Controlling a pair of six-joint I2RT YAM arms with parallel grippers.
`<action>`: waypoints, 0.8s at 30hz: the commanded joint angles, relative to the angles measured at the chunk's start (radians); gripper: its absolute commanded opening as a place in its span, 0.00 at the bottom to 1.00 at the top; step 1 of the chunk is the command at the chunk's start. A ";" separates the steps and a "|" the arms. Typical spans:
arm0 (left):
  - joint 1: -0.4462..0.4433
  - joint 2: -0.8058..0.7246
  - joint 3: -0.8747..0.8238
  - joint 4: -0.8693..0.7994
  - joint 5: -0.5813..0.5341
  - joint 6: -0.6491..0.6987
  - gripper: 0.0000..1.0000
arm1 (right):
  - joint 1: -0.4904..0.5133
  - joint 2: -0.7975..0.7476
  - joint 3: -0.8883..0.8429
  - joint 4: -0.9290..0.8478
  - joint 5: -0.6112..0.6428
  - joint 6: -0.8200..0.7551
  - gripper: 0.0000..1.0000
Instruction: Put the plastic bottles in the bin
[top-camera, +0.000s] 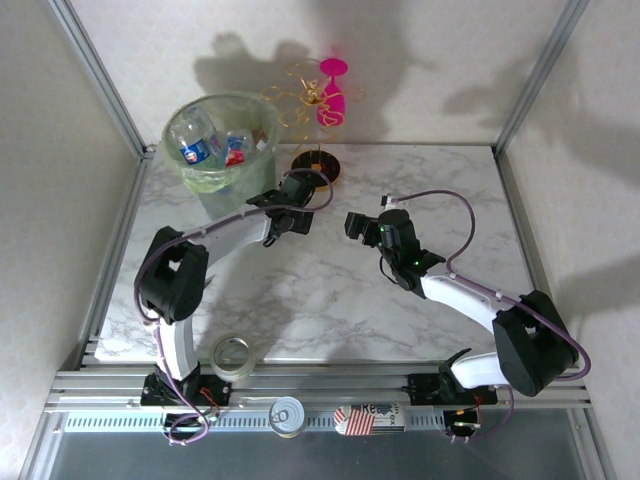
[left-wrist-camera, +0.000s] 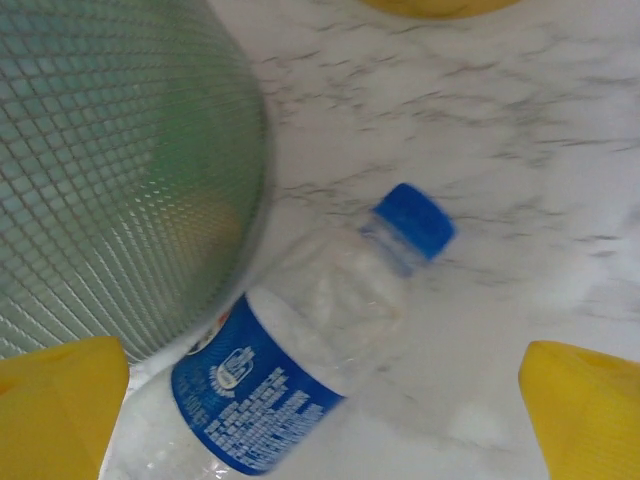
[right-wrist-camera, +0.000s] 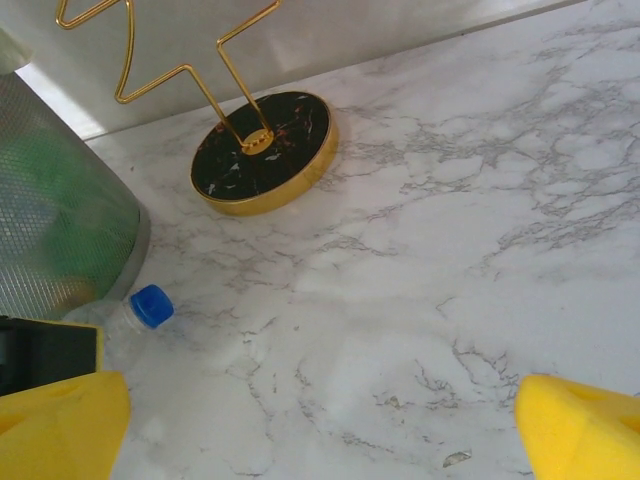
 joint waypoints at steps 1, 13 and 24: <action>-0.002 0.052 0.032 -0.028 -0.117 0.099 1.00 | -0.008 -0.036 -0.018 0.020 0.032 0.009 0.99; 0.024 0.190 0.062 -0.067 -0.097 0.146 1.00 | -0.011 -0.049 -0.014 0.014 0.041 -0.007 0.99; -0.004 0.132 0.008 -0.068 0.088 0.055 0.95 | -0.013 -0.051 -0.023 0.021 0.038 -0.002 0.99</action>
